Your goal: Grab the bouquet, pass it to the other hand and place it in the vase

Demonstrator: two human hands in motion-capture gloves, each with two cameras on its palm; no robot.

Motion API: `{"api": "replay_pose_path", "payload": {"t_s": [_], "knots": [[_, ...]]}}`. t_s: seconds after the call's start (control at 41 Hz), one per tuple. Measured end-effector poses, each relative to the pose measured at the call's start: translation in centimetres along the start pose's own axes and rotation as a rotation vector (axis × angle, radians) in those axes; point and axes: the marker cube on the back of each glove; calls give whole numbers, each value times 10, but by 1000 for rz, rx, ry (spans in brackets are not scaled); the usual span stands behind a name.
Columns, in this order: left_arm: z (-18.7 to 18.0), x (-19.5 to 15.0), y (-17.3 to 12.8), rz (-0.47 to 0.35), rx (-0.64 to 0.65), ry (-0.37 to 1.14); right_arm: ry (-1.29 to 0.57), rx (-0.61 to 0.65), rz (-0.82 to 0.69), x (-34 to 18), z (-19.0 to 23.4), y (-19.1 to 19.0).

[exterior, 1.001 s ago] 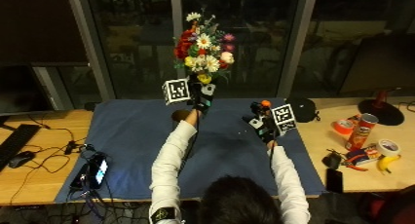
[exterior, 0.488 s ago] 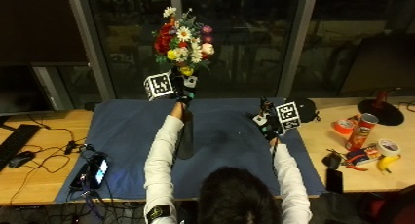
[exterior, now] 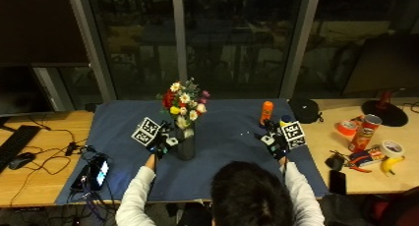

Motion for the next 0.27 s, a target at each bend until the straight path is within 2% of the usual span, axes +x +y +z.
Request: {"api": "replay_pose_path", "payload": {"t_s": [0.024,0.049,0.098,0.195,0.268], "knots": [[4,-10,16,-58,-42,-13,-6,-12,-15,0,1,8],[7,-14,30,-76,-74,-5,-5,-22,-25,-1,3,16],[10,-18,49,-64,-116,30,23,-25,-1,2,5,26],[9,-28,60,-30,-136,35,119,10,88,32,4,29],[6,-32,62,-51,-129,13,148,30,103,45,2,26]]}}
